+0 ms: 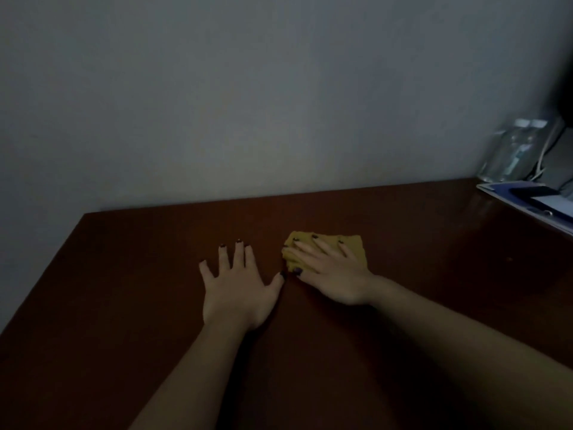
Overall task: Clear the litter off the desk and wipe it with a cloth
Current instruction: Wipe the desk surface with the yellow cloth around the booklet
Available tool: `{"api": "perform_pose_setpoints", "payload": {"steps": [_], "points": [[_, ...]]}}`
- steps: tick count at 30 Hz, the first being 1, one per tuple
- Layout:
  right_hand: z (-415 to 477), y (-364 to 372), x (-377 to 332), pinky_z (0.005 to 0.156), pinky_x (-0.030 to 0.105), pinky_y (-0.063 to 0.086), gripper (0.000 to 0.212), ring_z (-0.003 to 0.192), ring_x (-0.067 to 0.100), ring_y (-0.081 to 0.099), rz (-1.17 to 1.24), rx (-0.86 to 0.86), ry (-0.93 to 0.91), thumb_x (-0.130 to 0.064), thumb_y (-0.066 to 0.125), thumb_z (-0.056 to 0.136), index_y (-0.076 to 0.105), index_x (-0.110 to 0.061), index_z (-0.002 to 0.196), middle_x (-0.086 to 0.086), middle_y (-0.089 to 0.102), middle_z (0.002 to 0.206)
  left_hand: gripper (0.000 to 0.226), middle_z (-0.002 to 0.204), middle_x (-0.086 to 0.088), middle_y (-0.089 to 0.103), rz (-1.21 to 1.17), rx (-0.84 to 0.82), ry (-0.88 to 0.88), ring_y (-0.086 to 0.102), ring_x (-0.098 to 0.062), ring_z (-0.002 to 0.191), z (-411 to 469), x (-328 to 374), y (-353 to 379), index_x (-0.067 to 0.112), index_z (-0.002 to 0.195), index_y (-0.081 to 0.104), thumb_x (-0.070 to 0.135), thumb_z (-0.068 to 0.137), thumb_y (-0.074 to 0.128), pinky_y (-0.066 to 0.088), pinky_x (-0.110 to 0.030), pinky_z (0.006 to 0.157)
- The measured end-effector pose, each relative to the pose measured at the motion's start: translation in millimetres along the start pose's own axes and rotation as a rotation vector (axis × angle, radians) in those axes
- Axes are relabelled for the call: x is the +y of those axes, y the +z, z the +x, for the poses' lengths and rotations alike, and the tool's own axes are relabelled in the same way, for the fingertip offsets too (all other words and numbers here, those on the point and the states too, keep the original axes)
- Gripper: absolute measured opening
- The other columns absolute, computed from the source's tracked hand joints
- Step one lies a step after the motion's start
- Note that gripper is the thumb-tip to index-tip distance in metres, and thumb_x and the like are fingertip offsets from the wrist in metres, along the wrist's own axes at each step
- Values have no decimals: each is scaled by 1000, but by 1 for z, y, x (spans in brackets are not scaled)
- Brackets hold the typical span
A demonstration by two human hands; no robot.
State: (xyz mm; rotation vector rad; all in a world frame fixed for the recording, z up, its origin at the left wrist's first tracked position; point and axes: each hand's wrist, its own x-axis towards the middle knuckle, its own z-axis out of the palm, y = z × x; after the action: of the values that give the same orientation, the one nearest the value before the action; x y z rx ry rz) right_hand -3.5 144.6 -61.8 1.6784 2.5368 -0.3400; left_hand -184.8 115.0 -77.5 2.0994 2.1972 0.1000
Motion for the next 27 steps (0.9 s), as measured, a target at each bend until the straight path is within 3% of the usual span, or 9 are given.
{"api": "perform_pose_setpoints", "payload": {"steps": [7, 14, 20, 27], "points": [[86, -15, 19, 113, 52, -2, 58, 145, 15, -6, 3, 101, 130, -60, 20, 93, 1, -45, 146, -17, -4, 157, 85, 159, 2, -11, 3, 22, 5, -14, -23, 145, 1, -2, -1, 20, 151, -4, 72, 85, 10, -5, -53, 113], [126, -32, 51, 113, 53, -2, 62, 145, 17, -4, 22, 131, 182, -64, 18, 92, 4, -41, 148, -16, -3, 158, 83, 159, 4, -10, 2, 33, 8, -14, -21, 145, -3, -2, -3, 22, 150, -5, 72, 85, 9, -4, -52, 115], [133, -41, 73, 112, 59, -8, 65, 144, 29, -14, 53, 44, 245, -68, 17, 89, -2, -43, 147, -14, -9, 157, 84, 159, 5, -7, 15, 39, 5, -11, -19, 145, -2, -3, -4, 23, 151, -2, 73, 84, 9, -3, -51, 115], [82, -39, 86, 112, 57, -9, 61, 144, 23, -13, 59, 5, 316, -64, 16, 92, -5, -45, 146, -16, -12, 156, 83, 160, 4, -4, -19, 47, 10, -9, -20, 146, -5, -2, -5, 22, 151, 2, 72, 85, 12, -2, -51, 115]]}}
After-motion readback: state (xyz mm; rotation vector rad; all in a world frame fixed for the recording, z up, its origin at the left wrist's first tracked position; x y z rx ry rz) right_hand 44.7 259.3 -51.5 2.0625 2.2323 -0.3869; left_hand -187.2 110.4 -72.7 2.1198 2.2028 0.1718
